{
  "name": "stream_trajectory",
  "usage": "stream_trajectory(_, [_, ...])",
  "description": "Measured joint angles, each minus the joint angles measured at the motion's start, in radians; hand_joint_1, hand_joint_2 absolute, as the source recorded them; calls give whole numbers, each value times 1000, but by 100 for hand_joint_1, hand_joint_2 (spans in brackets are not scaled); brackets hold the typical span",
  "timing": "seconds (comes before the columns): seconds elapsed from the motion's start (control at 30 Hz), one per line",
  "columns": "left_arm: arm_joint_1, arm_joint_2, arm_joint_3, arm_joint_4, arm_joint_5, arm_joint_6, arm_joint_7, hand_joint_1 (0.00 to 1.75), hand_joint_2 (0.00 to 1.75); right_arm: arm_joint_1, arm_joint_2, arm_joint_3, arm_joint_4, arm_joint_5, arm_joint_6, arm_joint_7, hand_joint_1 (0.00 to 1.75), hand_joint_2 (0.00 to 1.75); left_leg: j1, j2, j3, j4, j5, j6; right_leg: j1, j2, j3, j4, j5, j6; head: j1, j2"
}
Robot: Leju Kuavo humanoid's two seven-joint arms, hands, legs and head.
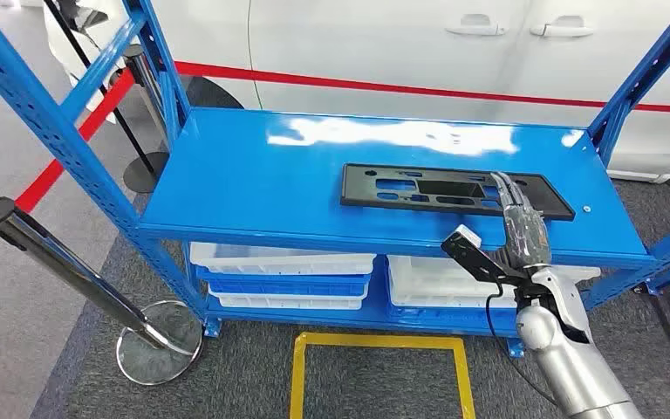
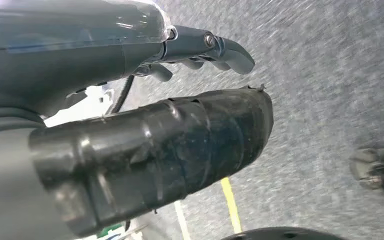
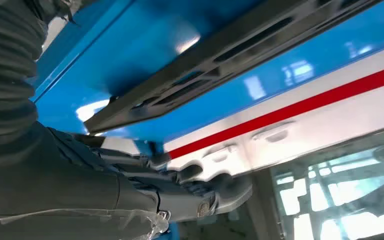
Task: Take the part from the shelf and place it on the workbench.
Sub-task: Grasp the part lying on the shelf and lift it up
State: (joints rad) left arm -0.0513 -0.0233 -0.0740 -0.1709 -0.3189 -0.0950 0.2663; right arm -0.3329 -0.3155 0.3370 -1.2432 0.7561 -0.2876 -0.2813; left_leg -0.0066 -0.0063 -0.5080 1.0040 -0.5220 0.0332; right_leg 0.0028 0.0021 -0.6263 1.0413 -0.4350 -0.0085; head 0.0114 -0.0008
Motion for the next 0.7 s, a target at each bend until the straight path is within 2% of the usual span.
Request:
stream_trajectory(0.1, [-2, 1, 0, 0, 0, 0, 0, 0, 0, 1, 0, -3, 1, 1, 0, 0, 0, 175, -1, 2, 6, 1, -11, -11, -8, 3, 14, -15, -4, -6, 0, 0])
stream_trajectory(0.17, [-3, 3, 0, 0, -1, 0, 0, 0, 0, 0, 1, -5, 2, 6, -1, 0, 0, 175, 0, 2, -18, 61, -37, -24, -16, 1, 37, -31, -10, -14, -1, 0])
stream_trajectory(0.2, [-3, 2, 0, 0, -1, 0, 0, 0, 0, 0, 1, -6, 5, 11, -2, 1, 0, 175, 3, 2, -53, 127, -58, -31, -16, 0, 47, -35, -16, -18, -1, 0])
stream_trajectory(0.27, [-3, 2, 0, 0, -3, 0, 0, 0, 0, 0, 3, -5, 13, 19, -2, 1, 0, 175, 11, 3, -145, 264, -94, -42, -16, -2, 62, -36, -29, -21, -2, 0])
stream_trajectory(0.3, [-2, 2, 0, 0, -3, 0, 0, 0, 0, 0, 4, -5, 19, 22, -2, 2, 0, 175, 14, 3, -180, 303, -89, -46, -17, -2, 71, -35, -37, -20, -2, 0])
stream_trajectory(0.33, [-1, 2, 0, 0, -4, 0, 0, 0, 0, 0, 6, -5, 24, 26, -2, 2, 0, 175, 16, 3, -195, 298, -61, -48, -17, -1, 82, -35, -46, -18, -2, 0])
stream_trajectory(0.37, [0, 2, 0, 0, -4, 0, 0, 0, 0, 0, 8, -5, 30, 30, -2, 2, 0, 175, 17, 3, -189, 252, -12, -47, -18, 0, 95, -35, -55, -16, -2, 0])
stream_trajectory(0.4, [1, 2, 0, 0, -4, 0, 0, 0, 0, 0, 10, -5, 35, 34, -2, 1, 0, 175, 18, 3, -172, 181, 45, -44, -18, 1, 107, -35, -66, -12, -2, 0])
stream_trajectory(0.43, [3, 3, 0, 1, -4, 1, 0, 0, 0, -2, 13, -4, 41, 40, -2, 1, 0, 175, 15, 3, -150, 118, 85, -39, -17, 2, 116, -35, -75, -7, -1, 0])
stream_trajectory(0.47, [2, 3, 0, 2, -4, 4, -1, 0, 0, -3, 15, -4, 46, 47, -2, 2, 0, 175, 13, 3, -129, 64, 107, -32, -17, 3, 121, -34, -83, -1, -1, 0])
stream_trajectory(0.5, [1, 3, 0, 3, -4, 6, -2, 0, 0, -5, 17, -3, 52, 58, -1, 4, 0, 175, 11, 2, -119, 38, 109, -26, -15, 3, 121, -33, -87, 4, -1, 0])
stream_trajectory(0.57, [-1, 3, 0, 4, -2, 15, -5, 0, 0, -9, 18, 3, 62, 89, 2, 14, 0, 175, 8, 1, -109, 20, 96, -16, -15, 3, 122, -36, -92, 12, -2, 0])
stream_trajectory(0.7, [0, 1, 2, 4, 0, 26, -8, 0, 0, -20, 10, 26, 85, 157, 32, 36, 0, 175, 9, -3, -104, 9, 95, -14, -16, 2, 127, -43, -84, 10, -2, 0])
